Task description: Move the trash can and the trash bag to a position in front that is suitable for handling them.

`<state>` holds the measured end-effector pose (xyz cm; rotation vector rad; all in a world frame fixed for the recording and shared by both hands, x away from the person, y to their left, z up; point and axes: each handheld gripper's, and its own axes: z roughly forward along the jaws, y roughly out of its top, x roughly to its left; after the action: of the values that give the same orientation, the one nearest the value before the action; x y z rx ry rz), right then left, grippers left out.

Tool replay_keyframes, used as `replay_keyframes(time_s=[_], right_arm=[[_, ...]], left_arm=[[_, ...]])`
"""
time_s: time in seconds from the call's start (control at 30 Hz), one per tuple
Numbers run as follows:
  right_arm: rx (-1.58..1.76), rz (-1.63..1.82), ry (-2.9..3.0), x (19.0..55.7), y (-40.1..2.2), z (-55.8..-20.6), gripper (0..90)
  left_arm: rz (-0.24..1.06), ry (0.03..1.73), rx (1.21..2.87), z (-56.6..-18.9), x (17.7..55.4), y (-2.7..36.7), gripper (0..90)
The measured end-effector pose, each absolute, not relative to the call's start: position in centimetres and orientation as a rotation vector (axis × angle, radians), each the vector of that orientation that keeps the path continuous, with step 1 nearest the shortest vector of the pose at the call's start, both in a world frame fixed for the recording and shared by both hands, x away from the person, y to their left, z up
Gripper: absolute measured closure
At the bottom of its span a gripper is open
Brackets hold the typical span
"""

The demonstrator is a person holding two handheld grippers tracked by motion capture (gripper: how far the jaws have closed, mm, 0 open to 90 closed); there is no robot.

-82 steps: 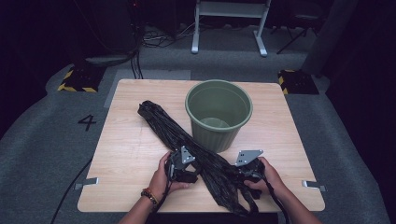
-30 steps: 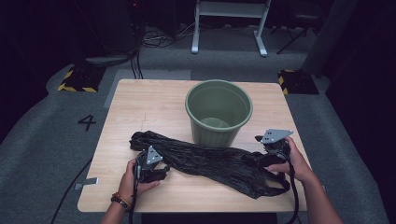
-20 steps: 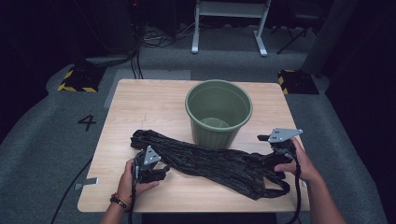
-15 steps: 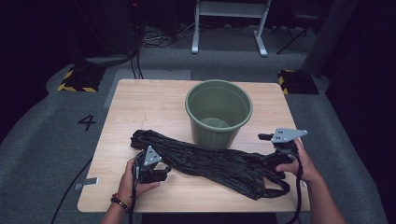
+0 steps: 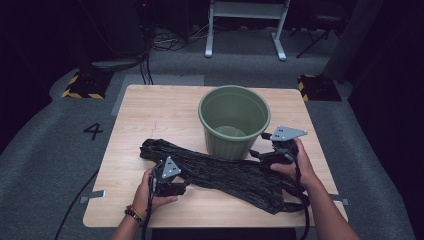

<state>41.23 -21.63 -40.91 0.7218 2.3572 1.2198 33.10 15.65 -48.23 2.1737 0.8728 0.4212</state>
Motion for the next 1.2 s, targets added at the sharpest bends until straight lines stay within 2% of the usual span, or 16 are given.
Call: replay_keyframes(time_s=[0.2, 0.4, 0.53, 0.57, 0.63, 0.67, 0.83, 0.9, 1.03, 1.07, 1.2], right_arm=[[0.776, 1.236, 2.318, 43.6, -20.0, -40.8, 20.7], [0.794, 1.215, 2.308, 44.3, -18.7, -41.1, 20.5], [0.770, 1.171, 2.321, 42.5, -18.6, -40.9, 21.3], [0.705, 1.190, 2.359, 40.5, -18.5, -40.8, 21.5], [0.690, 1.215, 2.383, 39.8, -18.3, -40.8, 21.8], [0.613, 1.203, 2.474, 37.8, -17.4, -41.3, 20.3], [0.532, 1.112, 2.598, 36.0, -16.2, -43.8, 21.4], [0.570, 1.044, 2.645, 36.5, -16.3, -46.0, 25.1], [0.587, 0.984, 2.651, 37.1, -16.6, -47.0, 36.1], [0.588, 0.987, 2.660, 37.3, -16.8, -47.2, 46.6], [0.526, 0.922, 2.691, 37.8, -17.7, -47.3, 64.5]], left_arm=[[0.425, 0.882, 2.172, -48.3, 33.1, 15.9, 34.4], [0.427, 0.899, 2.173, -48.3, 33.0, 16.5, 33.7], [0.417, 0.903, 2.183, -48.3, 32.3, 17.4, 31.5], [0.410, 0.922, 2.180, -48.4, 32.0, 18.0, 29.9], [0.414, 0.931, 2.181, -48.4, 31.9, 18.4, 29.3], [0.404, 0.943, 2.175, -48.4, 31.8, 18.8, 28.0], [0.411, 0.986, 2.154, -48.6, 31.1, 19.9, 26.1], [0.422, 1.000, 2.150, -48.7, 31.1, 20.3, 25.4], [0.450, 1.025, 2.124, -48.7, 31.1, 21.0, 27.1], [0.457, 1.031, 2.117, -48.6, 31.2, 21.2, 26.9], [0.469, 1.074, 2.068, -48.6, 31.6, 21.9, 24.9]])
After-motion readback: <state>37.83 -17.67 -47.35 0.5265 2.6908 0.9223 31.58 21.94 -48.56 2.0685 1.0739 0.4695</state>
